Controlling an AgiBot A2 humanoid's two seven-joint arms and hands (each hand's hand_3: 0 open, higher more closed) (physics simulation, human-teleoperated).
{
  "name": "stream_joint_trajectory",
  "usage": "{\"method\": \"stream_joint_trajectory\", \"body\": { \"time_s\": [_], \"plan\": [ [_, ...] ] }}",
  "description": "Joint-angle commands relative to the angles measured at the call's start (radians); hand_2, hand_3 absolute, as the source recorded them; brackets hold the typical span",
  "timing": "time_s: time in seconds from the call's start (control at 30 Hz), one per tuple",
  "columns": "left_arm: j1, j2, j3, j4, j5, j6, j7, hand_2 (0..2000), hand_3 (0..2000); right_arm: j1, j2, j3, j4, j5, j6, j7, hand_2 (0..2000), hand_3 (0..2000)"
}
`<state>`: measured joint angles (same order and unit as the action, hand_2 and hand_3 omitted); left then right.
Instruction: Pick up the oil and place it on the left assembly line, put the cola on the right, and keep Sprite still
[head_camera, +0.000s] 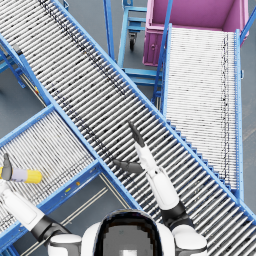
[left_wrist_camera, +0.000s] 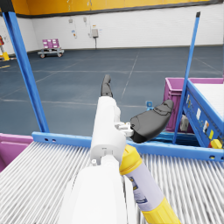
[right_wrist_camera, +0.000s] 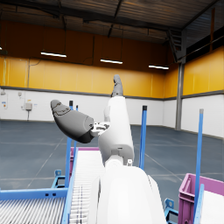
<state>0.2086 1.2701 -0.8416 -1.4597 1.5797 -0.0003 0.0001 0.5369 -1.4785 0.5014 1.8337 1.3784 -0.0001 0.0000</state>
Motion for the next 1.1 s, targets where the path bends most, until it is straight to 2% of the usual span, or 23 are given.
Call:
{"method": "stream_joint_trajectory", "body": {
  "time_s": [0.03,0.23,0.37,0.53,0.63,0.7,0.73,0.83,1.1],
  "plan": [
    [0.006,-0.009,0.135,-0.211,0.000,0.000,0.000,0,0,0.005,0.009,-0.089,-0.014,0.001,0.000,0.000,0,0],
    [0.036,-0.041,0.424,-0.322,0.001,0.000,0.000,0,0,0.010,-0.008,-0.319,-0.012,0.001,0.000,0.000,0,0],
    [0.122,-0.091,0.617,-0.310,0.001,0.000,0.000,0,0,0.025,-0.013,-0.446,-0.022,0.000,0.000,0.000,0,0],
    [0.217,-0.089,0.790,-0.335,0.001,0.000,0.000,0,0,0.023,-0.011,-0.578,-0.036,0.000,0.000,0.000,0,0],
    [0.269,-0.068,0.839,-0.334,0.002,0.000,0.000,0,0,0.015,-0.010,-0.630,-0.030,0.000,0.000,0.000,0,0],
    [0.281,-0.059,0.857,-0.325,0.002,0.000,0.000,0,0,0.007,-0.011,-0.636,-0.026,0.000,0.000,0.000,0,0],
    [0.239,-0.064,0.819,-0.326,0.002,0.000,0.000,0,0,0.000,-0.012,-0.607,-0.030,0.000,0.000,0.000,0,0],
    [0.233,-0.060,0.834,-0.325,-0.016,0.003,0.003,0,0,-0.015,-0.004,-0.602,-0.031,-0.013,0.003,-0.003,0,0],
    [0.181,-0.061,0.892,-0.328,-0.180,0.032,0.032,0,0,-0.087,0.076,-0.511,-0.033,-0.120,0.032,-0.032,0,0]
  ]
}}
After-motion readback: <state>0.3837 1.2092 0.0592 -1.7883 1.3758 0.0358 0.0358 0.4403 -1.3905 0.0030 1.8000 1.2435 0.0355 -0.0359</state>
